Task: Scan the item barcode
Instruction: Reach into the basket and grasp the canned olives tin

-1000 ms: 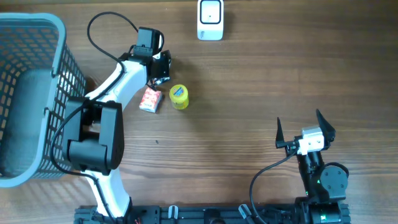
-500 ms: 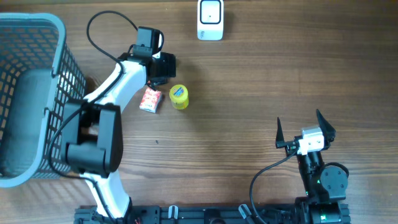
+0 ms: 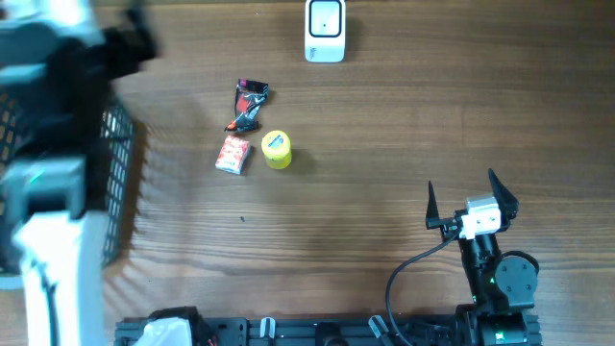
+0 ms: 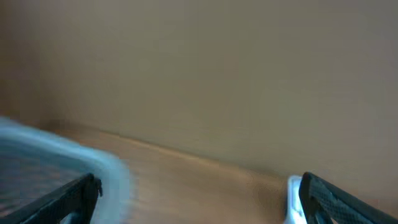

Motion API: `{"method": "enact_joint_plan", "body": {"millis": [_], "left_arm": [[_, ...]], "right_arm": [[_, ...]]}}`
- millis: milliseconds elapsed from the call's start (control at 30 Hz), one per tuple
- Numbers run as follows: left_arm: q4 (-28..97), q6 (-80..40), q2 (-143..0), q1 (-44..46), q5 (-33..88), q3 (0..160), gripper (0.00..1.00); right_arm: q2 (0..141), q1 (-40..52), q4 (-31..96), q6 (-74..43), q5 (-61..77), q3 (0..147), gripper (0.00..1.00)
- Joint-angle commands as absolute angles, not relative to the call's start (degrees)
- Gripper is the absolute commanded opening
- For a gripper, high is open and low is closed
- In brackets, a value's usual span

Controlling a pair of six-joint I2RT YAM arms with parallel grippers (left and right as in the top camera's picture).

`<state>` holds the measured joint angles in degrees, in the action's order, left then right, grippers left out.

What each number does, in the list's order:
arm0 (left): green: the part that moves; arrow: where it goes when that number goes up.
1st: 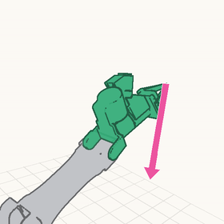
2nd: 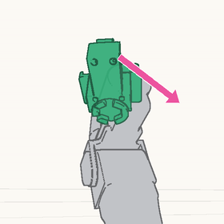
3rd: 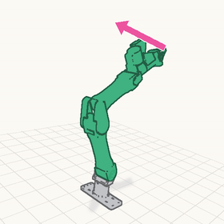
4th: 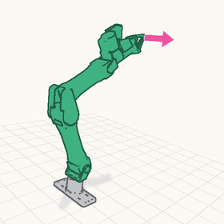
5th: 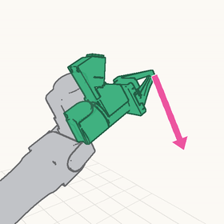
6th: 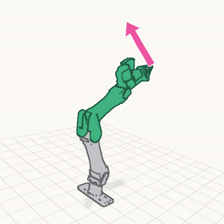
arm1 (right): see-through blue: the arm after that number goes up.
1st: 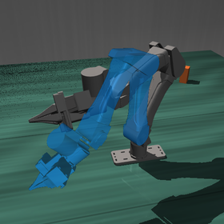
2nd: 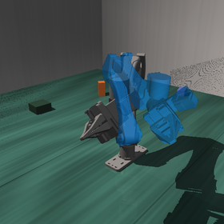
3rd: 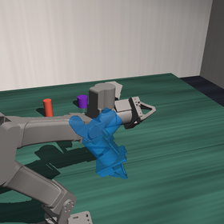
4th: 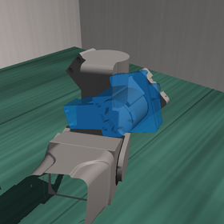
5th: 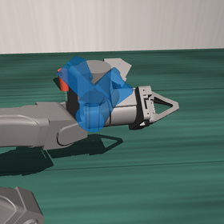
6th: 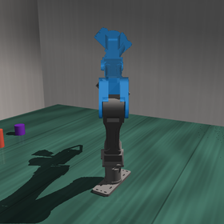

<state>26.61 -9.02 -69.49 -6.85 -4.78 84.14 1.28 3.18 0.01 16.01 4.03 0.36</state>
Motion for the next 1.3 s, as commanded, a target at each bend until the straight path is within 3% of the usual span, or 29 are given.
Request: {"method": "enact_joint_plan", "body": {"millis": [0, 100, 267, 367, 500, 667, 1033, 1267], "left_arm": [[31.57, -19.42, -65.58, -21.71, -5.65, 84.77, 1.00], [36.25, -23.00, -66.37, -31.03, -5.45, 84.77, 1.00], [40.10, -25.45, -74.87, -36.67, -5.43, 84.77, 1.00], [41.15, -25.78, -82.39, -36.62, -3.86, 84.77, 1.00], [40.91, -25.76, -94.26, -36.47, 9.13, 84.77, 1.00], [41.06, -22.06, -100.82, -36.18, 11.70, 84.75, 1.00], [41.85, -19.73, -106.83, -29.65, 1.98, 84.75, 1.00], [40.73, -19.73, -110.15, -29.34, 1.83, 84.75, 1.00]], "right_arm": [[1.02, 3.14, -0.14, 16.53, 4.54, 0.30, 1.00], [1.02, 3.16, -0.16, 16.51, 4.54, 0.30, 1.00], [1.02, 3.16, -0.16, 16.49, 4.54, 0.30, 1.00], [1.02, 3.16, -0.14, 16.51, 4.54, 0.30, 1.00], [1.02, 3.14, -0.14, 16.51, 4.54, 0.30, 1.00], [1.02, 3.16, -0.14, 16.51, 4.54, 0.30, 1.00], [1.02, 3.16, -0.16, 16.51, 4.54, 0.30, 1.00], [1.02, 3.16, -0.14, 16.51, 4.54, 0.30, 1.00]]}}
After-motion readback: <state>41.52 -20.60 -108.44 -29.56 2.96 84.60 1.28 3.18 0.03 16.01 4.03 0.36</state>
